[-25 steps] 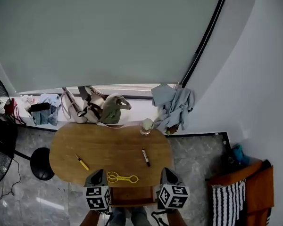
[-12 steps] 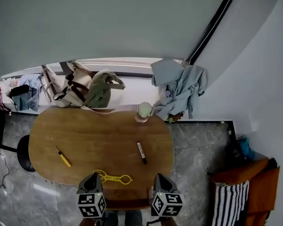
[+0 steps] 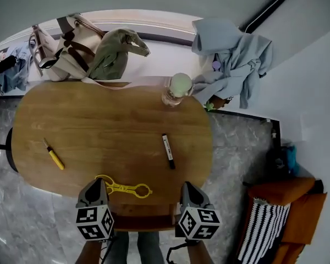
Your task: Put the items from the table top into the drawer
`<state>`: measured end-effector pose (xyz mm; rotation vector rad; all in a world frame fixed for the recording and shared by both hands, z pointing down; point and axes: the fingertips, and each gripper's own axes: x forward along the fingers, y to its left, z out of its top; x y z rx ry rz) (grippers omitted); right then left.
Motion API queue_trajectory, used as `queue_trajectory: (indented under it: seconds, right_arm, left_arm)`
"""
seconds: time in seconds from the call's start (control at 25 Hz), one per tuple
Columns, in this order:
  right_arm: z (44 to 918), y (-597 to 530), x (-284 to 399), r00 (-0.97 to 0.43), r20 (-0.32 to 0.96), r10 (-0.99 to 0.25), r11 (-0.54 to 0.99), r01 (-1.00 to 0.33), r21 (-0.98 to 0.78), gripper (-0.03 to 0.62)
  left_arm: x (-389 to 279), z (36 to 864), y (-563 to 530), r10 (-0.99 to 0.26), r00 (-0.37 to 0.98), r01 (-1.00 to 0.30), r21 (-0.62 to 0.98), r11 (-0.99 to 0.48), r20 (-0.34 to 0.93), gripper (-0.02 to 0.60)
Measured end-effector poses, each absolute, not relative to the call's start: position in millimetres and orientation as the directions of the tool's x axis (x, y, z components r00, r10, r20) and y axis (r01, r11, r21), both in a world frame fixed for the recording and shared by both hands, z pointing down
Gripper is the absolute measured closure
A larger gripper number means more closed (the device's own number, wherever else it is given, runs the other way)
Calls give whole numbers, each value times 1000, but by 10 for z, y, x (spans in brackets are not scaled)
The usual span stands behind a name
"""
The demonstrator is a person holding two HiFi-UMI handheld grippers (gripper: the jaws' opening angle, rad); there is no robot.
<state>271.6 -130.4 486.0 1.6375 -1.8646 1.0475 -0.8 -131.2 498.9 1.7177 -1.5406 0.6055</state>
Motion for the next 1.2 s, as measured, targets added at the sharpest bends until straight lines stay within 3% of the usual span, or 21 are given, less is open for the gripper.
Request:
queue_trajectory:
  seconds: [0.36,1.2]
  right_arm:
    - [5109,-1538,2720,-196,754,-627,29,-973,-229,588]
    - [5735,-2188,2381,-279,835,-475,323,-938,-130,468]
  left_arm:
    - [-68,5169,-1374,-626,164,-978,210,-1,762,588]
    - [-528,5506,-1211,-599,69,-972,190,140,798,588]
